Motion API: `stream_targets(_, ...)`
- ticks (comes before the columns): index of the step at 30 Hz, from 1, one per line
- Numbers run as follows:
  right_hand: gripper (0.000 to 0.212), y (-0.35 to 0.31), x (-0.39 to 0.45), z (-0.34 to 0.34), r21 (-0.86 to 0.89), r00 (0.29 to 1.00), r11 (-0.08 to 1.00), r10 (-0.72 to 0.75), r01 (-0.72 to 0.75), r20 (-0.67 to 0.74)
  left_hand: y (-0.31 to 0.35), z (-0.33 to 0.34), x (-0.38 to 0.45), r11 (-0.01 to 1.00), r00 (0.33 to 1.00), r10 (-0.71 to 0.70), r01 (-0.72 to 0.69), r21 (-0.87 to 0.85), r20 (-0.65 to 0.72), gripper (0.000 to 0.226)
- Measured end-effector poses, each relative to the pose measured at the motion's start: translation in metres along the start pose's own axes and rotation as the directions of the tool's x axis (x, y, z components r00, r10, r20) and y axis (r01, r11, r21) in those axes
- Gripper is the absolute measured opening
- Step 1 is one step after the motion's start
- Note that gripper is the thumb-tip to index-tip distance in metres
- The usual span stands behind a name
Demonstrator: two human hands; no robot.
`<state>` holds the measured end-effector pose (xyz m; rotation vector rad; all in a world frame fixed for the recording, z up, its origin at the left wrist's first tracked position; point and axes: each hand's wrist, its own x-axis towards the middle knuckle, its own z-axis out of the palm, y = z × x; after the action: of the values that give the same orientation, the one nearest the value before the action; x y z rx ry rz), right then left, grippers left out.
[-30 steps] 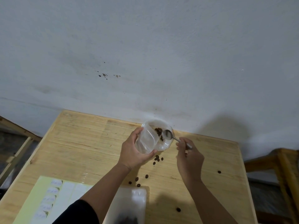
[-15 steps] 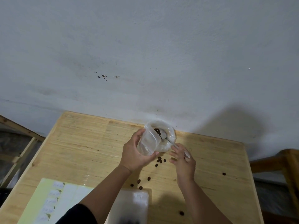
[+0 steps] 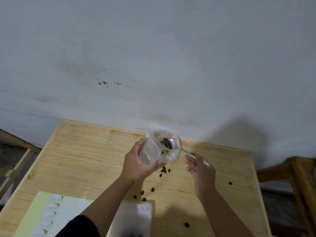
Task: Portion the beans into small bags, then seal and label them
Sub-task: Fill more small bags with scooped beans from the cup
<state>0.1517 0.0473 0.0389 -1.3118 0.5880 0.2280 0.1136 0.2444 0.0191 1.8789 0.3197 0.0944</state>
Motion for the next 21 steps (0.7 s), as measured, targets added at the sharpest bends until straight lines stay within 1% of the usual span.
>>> stream_targets(4,0.020,-0.020,-0.013,-0.001,-0.010,0.995,0.995,-0.098,0.098,0.022,-0.004,0.001,0.001,1.000,1.000,-0.007,0.007,0.020,0.000,0.094)
stream_targets(9,0.021,-0.044,-0.030,0.006,-0.027,0.973,0.976,-0.212,0.215,0.086,-0.006,0.002,0.001,0.999,1.000,0.001,-0.001,0.048,0.000,0.099)
stream_targets(11,0.021,-0.047,-0.038,0.009,-0.098,0.945,0.946,-0.295,0.310,0.144,-0.005,0.002,0.001,0.999,1.000,0.002,-0.002,0.045,0.004,0.097)
stream_targets(14,0.020,-0.044,-0.047,0.013,-0.207,0.866,0.847,-0.446,0.490,0.225,-0.005,0.002,0.001,0.999,1.000,0.010,-0.011,0.031,0.014,0.098)
stream_targets(16,0.021,-0.040,-0.048,0.012,-0.200,0.830,0.807,-0.523,0.556,0.195,-0.005,0.002,0.001,1.000,1.000,0.012,-0.013,0.027,0.011,0.099)
stream_targets(19,0.022,-0.028,-0.040,0.009,-0.180,0.846,0.827,-0.529,0.533,0.076,-0.004,0.000,0.000,0.999,1.000,0.019,-0.019,0.036,0.006,0.095)
stream_targets(21,0.021,-0.014,-0.034,0.008,-0.244,0.865,0.835,-0.501,0.493,0.032,-0.004,0.000,-0.001,0.999,1.000,0.022,-0.022,0.027,0.003,0.093)
